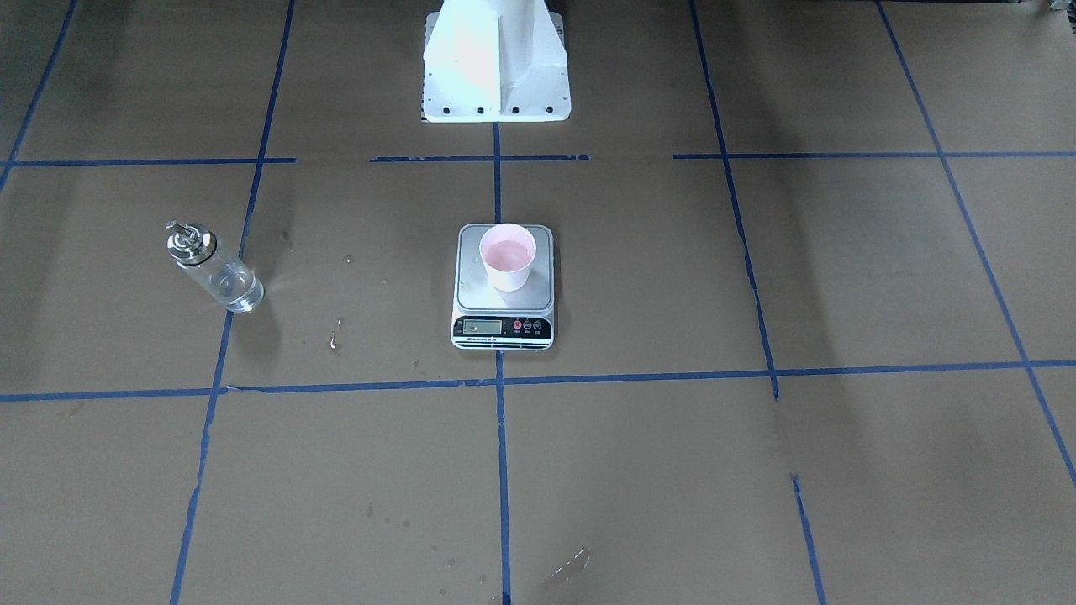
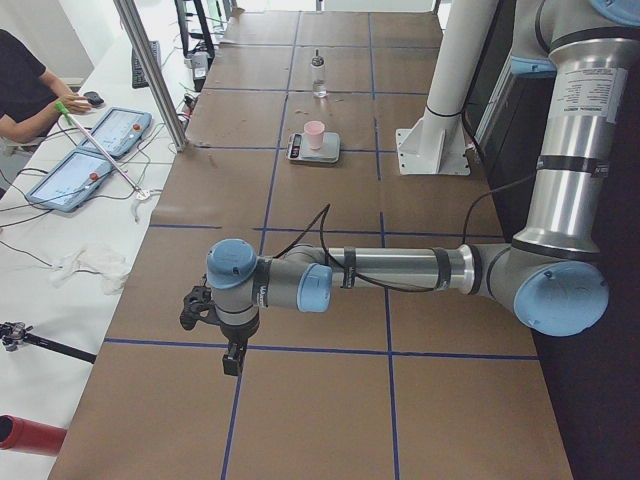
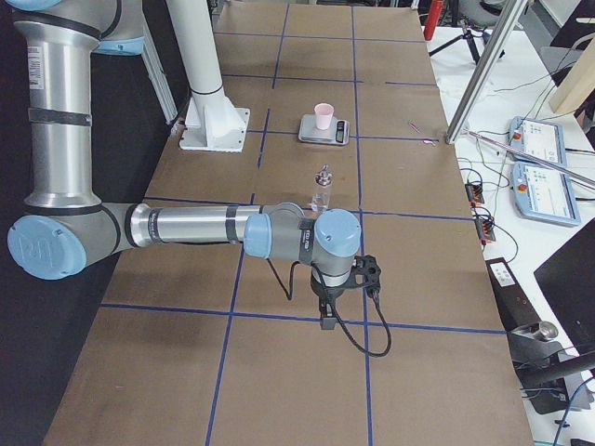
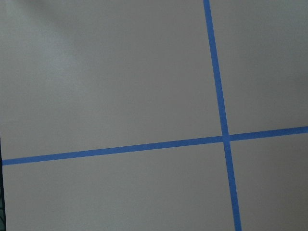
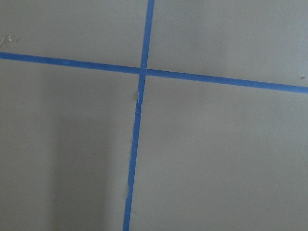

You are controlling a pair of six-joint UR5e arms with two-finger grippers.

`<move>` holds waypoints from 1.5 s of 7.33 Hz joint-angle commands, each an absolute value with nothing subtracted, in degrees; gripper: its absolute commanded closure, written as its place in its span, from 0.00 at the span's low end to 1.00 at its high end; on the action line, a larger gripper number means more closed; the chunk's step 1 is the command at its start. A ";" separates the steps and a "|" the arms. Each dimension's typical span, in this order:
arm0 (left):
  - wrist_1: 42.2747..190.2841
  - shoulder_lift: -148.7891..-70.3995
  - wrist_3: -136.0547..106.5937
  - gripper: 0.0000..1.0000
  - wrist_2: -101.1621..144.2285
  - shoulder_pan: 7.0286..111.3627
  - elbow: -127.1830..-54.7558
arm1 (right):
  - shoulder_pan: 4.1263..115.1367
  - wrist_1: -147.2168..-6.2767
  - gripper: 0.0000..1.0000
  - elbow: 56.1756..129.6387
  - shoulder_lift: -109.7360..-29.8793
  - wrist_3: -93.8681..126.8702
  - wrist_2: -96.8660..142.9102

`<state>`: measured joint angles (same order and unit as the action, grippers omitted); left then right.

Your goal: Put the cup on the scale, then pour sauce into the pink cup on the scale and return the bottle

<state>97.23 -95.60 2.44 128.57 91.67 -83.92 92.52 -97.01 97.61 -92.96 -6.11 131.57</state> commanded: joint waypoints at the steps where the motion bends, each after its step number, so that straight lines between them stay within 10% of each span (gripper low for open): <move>1: 97.21 -95.62 0.45 0.00 128.76 91.67 -83.93 | 92.55 -94.42 0.00 97.21 -92.72 -3.17 131.40; 11: 98.09 -95.98 -3.16 0.00 131.13 91.67 -84.99 | 92.55 -81.56 0.00 89.91 -93.16 1.14 141.07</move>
